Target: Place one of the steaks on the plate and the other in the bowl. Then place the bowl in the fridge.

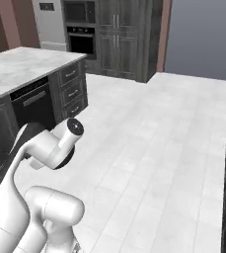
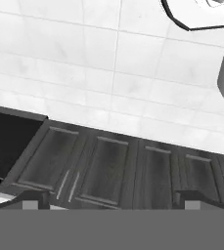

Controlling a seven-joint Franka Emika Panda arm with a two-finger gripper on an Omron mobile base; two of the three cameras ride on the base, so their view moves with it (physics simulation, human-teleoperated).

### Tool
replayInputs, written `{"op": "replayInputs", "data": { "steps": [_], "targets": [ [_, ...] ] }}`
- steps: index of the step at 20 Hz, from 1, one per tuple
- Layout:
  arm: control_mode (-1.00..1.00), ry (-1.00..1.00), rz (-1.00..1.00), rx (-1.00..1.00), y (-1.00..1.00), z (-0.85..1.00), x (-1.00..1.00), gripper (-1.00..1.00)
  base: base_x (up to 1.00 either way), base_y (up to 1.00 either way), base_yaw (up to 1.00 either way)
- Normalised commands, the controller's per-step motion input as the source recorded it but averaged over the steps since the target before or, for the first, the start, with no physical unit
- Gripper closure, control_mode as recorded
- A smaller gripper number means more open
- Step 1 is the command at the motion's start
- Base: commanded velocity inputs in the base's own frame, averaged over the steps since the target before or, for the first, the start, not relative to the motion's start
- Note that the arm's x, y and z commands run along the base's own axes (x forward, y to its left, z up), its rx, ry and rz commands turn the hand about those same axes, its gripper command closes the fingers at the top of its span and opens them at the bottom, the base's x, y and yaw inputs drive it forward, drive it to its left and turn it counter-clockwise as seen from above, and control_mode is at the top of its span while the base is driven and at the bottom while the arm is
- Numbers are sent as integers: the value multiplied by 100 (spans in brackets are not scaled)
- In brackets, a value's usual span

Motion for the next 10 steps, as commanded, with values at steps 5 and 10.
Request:
{"op": "replayInputs", "data": {
  "steps": [5,10],
  "targets": [
    [100,0,0,0,0,0,0,-100,5,0,100],
    [100,0,0,0,0,0,0,-100,41,-19,79]
  ]
}}
